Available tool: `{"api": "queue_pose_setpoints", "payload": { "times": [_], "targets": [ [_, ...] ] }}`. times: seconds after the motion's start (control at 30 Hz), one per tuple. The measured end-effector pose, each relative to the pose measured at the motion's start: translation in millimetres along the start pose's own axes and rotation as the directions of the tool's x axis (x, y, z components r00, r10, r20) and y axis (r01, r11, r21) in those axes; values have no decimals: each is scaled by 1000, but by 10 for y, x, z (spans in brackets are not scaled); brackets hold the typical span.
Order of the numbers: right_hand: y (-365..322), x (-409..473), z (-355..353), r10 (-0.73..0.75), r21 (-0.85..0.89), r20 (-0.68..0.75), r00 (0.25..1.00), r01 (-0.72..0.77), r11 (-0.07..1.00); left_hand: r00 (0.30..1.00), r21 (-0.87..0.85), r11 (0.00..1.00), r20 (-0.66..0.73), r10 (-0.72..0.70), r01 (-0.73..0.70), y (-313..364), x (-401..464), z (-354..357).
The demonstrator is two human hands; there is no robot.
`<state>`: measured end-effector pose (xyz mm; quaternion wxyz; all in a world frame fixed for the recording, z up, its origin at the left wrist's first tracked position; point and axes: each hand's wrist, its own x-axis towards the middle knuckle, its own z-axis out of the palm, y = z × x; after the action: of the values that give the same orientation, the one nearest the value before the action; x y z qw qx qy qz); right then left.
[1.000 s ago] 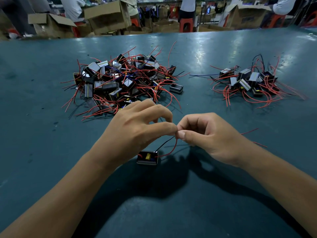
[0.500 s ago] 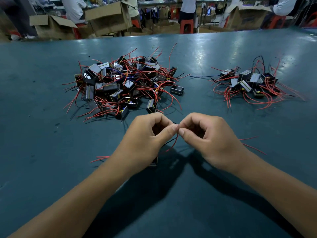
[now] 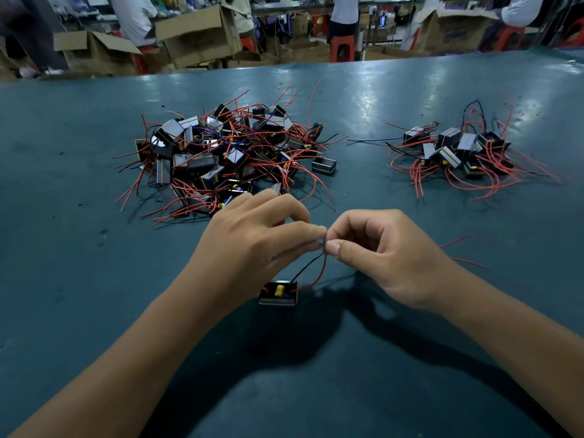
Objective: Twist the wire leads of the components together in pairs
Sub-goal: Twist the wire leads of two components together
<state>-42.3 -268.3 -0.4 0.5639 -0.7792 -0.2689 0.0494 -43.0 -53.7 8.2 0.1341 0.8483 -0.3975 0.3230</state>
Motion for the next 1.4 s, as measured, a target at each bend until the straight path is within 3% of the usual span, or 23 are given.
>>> {"api": "queue_pose_setpoints", "payload": {
  "times": [0.1,0.4,0.57,0.7,0.77,0.87,1.0,1.13,1.4],
  "targets": [
    [2,2,-5,-5,-10,10,1000,5,1000,997,76,995,31,65,-67,-21,4,-38],
    [5,-8,2,-66,-105,24,998,68,992,994,9,997,84,71,-72,-17,11,-28],
    [-21,-48,14,-200,-259,2,980,193,946,975,-265,945,166,-149,190,76,-5,31],
    [-21,-43,18,-248,-336,-37,968,222,915,863,-517,693,356,-359,502,149,1,72],
    [-6,-40,15,-225,-296,-45,973,202,934,832,-551,623,385,-400,555,149,0,72],
    [30,-29,3,-144,-207,-59,988,129,970,905,-392,816,220,-365,425,79,-25,28],
    [50,-18,-14,-65,-135,-38,997,59,989,991,-197,971,11,-135,135,-25,-31,-22],
    [36,-14,-13,-65,-94,7,998,65,993,999,-13,999,-30,29,-30,-35,-22,-15],
    [29,-19,-13,-71,-102,23,997,73,992,994,88,990,10,107,-107,-2,9,-57]
  ]
}}
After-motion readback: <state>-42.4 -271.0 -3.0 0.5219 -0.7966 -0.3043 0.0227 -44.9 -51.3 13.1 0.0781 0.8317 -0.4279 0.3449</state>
